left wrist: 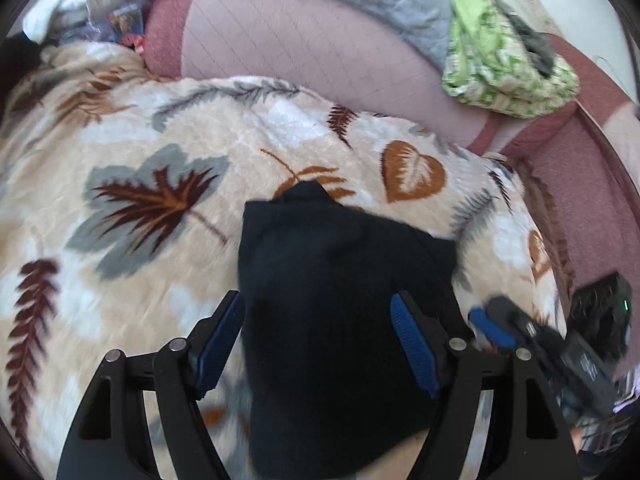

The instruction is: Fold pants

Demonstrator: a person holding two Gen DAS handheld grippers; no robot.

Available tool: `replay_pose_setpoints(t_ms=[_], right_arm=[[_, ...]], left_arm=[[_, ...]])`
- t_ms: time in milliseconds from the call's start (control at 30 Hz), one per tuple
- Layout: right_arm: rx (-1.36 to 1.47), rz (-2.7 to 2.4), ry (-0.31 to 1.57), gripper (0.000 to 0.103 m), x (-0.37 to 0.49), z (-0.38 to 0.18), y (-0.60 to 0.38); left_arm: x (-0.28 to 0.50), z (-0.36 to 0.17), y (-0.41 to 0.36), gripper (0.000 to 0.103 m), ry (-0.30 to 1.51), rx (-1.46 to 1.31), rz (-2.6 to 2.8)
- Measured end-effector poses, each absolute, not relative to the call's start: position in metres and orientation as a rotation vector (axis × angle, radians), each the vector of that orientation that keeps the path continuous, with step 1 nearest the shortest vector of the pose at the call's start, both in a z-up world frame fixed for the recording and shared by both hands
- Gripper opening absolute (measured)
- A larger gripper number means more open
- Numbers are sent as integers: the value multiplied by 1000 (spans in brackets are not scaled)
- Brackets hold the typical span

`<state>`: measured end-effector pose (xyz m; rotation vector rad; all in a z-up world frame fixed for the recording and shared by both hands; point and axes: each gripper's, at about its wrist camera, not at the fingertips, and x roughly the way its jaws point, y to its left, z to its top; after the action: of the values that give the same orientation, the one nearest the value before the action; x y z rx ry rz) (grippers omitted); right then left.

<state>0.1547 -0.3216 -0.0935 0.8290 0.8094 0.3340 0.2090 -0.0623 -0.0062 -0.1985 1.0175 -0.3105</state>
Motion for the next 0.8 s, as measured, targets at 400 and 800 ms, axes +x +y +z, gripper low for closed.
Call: replay_pose_setpoints(t_ms=[400,800], right_arm=[[667,219,751,73,75,-49,-298],[679,138,842,73,40,-78,-301]], left_arm=[[86,-11,-47,77,1010,-69,-295],[39,-23,-60,81,971,-106,-273]])
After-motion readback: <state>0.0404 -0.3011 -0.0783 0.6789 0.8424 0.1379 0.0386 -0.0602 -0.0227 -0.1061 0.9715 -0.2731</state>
